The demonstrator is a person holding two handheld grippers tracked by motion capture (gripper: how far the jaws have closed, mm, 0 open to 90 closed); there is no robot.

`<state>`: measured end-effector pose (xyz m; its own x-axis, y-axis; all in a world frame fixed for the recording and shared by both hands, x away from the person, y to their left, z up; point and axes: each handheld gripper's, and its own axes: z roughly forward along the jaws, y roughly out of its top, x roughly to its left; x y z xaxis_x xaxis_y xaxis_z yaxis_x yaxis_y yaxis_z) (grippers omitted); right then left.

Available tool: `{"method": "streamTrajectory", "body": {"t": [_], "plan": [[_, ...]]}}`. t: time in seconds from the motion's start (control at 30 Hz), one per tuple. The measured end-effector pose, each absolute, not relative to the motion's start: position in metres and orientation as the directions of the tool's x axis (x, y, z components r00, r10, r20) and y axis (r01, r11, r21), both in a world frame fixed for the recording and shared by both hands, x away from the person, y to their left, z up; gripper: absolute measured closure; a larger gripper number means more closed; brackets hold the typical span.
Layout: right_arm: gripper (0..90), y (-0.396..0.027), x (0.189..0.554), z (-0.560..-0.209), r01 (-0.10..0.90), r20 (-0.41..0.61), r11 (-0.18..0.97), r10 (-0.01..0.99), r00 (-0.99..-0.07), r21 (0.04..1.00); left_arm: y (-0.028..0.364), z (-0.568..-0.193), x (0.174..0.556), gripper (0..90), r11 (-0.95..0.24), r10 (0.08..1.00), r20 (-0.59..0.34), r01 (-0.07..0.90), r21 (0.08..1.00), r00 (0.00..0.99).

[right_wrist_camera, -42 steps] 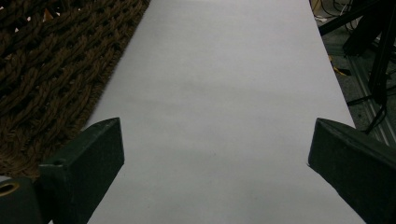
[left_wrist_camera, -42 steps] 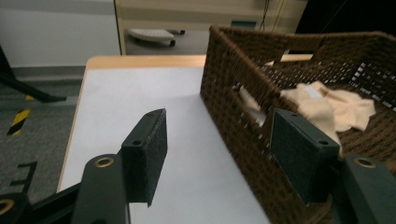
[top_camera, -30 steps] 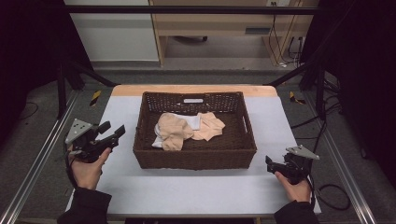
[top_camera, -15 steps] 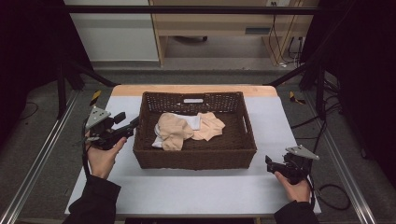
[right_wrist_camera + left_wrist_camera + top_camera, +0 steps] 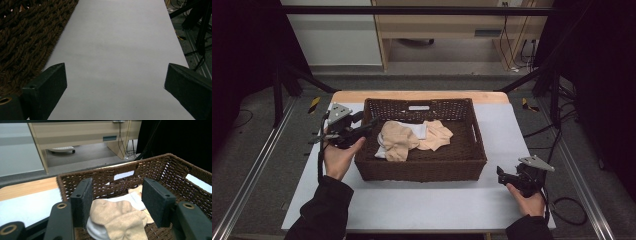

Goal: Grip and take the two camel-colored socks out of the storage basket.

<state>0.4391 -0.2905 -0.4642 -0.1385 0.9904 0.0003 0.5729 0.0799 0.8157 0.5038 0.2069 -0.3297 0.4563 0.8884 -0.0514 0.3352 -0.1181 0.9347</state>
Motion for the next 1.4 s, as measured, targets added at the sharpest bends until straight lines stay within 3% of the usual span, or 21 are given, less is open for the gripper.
{"method": "streamTrajectory", "body": {"t": [0.37,0.73,1.4], "plan": [[4.6,-0.29,0.44,-0.465,0.571,-0.003,0.083,0.99,-0.139,0.817,0.185,-0.342,0.53,43.1,-0.109,0.889,-0.059,0.335,0.936,0.454],[4.6,-0.29,0.44,-0.465,0.574,-0.003,0.085,0.99,-0.143,0.814,0.168,-0.373,0.551,42.8,-0.209,0.89,0.007,0.394,0.895,0.457],[4.6,-0.289,0.44,-0.466,0.577,-0.006,0.089,0.99,-0.144,0.812,0.155,-0.41,0.555,40.4,-0.326,0.865,0.067,0.455,0.829,0.497]]}}
